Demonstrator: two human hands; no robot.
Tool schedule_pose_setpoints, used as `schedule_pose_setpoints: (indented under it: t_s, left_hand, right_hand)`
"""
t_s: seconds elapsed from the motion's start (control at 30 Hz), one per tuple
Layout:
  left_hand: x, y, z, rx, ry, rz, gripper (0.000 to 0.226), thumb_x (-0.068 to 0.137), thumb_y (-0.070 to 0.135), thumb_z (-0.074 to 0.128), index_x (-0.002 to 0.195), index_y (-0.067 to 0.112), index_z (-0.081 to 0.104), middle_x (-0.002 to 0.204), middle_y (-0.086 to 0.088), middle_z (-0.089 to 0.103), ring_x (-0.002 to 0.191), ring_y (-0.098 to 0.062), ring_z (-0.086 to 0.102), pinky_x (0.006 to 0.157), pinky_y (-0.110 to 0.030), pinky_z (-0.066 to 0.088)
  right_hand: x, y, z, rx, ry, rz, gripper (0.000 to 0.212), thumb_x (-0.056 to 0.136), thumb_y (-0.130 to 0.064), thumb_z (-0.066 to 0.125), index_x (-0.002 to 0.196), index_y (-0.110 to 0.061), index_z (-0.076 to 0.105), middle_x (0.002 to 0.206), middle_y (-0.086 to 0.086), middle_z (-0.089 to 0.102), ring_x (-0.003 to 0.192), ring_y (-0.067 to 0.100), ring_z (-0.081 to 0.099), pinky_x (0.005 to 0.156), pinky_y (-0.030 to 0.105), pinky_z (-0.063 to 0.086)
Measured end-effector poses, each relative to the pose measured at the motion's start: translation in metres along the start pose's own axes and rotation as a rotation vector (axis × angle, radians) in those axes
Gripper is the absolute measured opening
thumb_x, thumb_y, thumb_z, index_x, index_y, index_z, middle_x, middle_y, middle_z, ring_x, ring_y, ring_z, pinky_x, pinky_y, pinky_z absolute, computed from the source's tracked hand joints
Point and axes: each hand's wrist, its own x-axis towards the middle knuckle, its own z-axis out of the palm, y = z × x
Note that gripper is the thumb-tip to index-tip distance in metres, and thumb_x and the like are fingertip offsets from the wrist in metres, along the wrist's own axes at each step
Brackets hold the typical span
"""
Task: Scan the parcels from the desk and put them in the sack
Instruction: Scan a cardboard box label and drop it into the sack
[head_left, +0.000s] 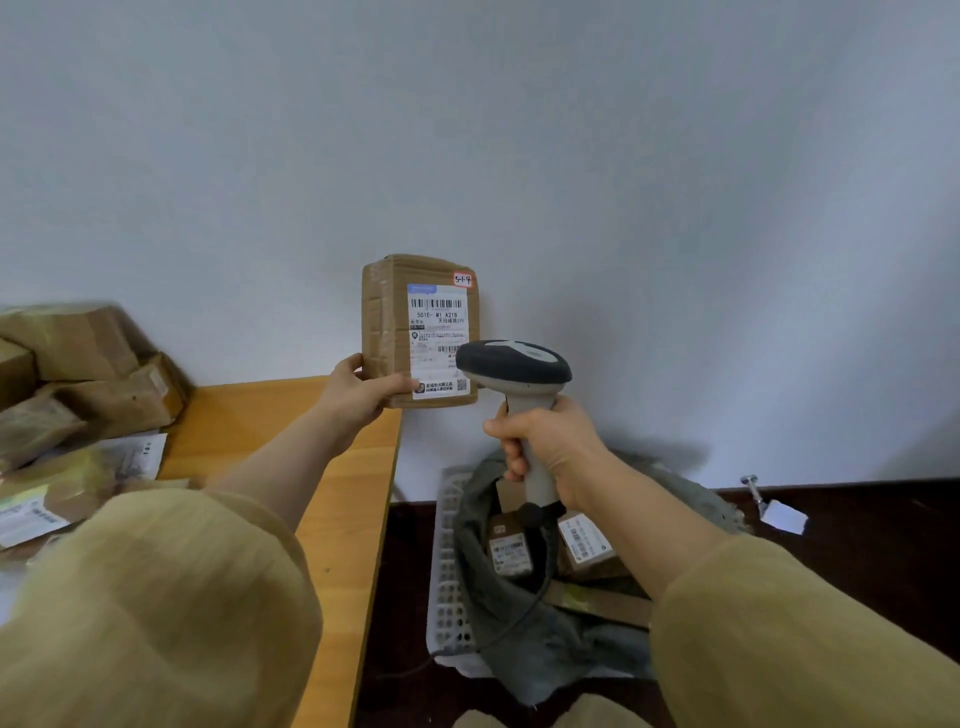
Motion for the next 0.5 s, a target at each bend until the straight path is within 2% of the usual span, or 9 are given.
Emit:
schedule_pose_setpoints:
  t_s: [0.07,0.13,0.17,0.23,0.27,0.33,0.4,0.5]
  left_hand:
    - [0.008,-0.005,0.013,0.038,-0.033,-0.013,0.074,0.067,0.010,0.083,0.130,0.006,0.045,0.118,-0.011,0.061,0.103,-0.025,0.064,0.089,-0.039,0.054]
    - [0.014,-0.012,0.029,0.121,-0.067,-0.033,0.085,0.053,0.023,0.088,0.127,0.009,0.048,0.115,-0.010,0.062,0.101,-0.026,0.064,0.089,-0.043,0.054]
    - [0.018,-0.016,0.039,0.180,-0.091,-0.040,0.090,0.046,0.030,0.089,0.125,0.011,0.050,0.113,-0.009,0.063,0.101,-0.026,0.065,0.089,-0.044,0.055]
    - [0.023,-0.028,0.063,0.296,-0.171,-0.046,0.096,0.042,0.041,0.087,0.126,0.013,0.052,0.110,-0.006,0.063,0.098,-0.023,0.065,0.080,-0.036,0.056]
    - [0.024,-0.034,0.076,0.342,-0.213,-0.051,0.095,0.043,0.044,0.086,0.127,0.013,0.053,0.108,-0.005,0.063,0.095,-0.020,0.064,0.074,-0.030,0.054]
    - [0.023,-0.048,0.108,0.424,-0.301,-0.067,0.079,0.051,0.040,0.086,0.121,0.014,0.058,0.106,-0.005,0.063,0.091,-0.017,0.062,0.069,-0.024,0.050]
    - [0.022,-0.067,0.140,0.494,-0.399,-0.104,0.071,0.053,0.041,0.085,0.115,0.018,0.061,0.106,-0.004,0.065,0.092,-0.016,0.063,0.075,-0.026,0.053]
    - [0.022,-0.099,0.185,0.564,-0.513,-0.159,0.087,0.057,0.045,0.084,0.133,0.018,0.053,0.114,-0.003,0.064,0.100,-0.019,0.063,0.089,-0.032,0.053]
  right_hand:
    - [0.002,0.007,-0.012,0.060,0.031,0.025,0.007,0.085,-0.005,0.065,0.089,-0.007,0.060,0.053,0.003,0.052,0.043,0.014,0.044,0.050,0.028,0.046]
    - [0.005,0.016,-0.029,0.145,0.090,0.061,0.010,0.085,-0.007,0.067,0.094,-0.006,0.061,0.055,0.003,0.053,0.045,0.014,0.045,0.049,0.027,0.047]
    - [0.005,0.023,-0.039,0.186,0.137,0.085,0.010,0.085,-0.008,0.068,0.092,-0.006,0.062,0.055,0.004,0.054,0.045,0.015,0.046,0.048,0.027,0.047]
    - [0.008,0.041,-0.067,0.284,0.261,0.152,0.007,0.084,-0.007,0.068,0.086,-0.007,0.062,0.053,0.004,0.053,0.043,0.014,0.045,0.046,0.025,0.046]
    - [0.008,0.053,-0.083,0.343,0.330,0.195,0.007,0.084,-0.006,0.068,0.084,-0.007,0.061,0.052,0.004,0.052,0.041,0.014,0.044,0.044,0.024,0.045]
    - [0.005,0.079,-0.116,0.437,0.460,0.294,0.009,0.084,-0.006,0.067,0.081,-0.006,0.058,0.052,0.004,0.050,0.040,0.013,0.043,0.042,0.024,0.043]
    - [-0.002,0.106,-0.147,0.490,0.565,0.378,0.015,0.086,-0.006,0.064,0.074,-0.005,0.056,0.050,0.003,0.048,0.038,0.013,0.041,0.042,0.024,0.042]
    - [-0.014,0.149,-0.187,0.502,0.710,0.479,0.022,0.086,-0.001,0.063,0.067,-0.006,0.054,0.047,0.003,0.048,0.036,0.012,0.042,0.043,0.025,0.042]
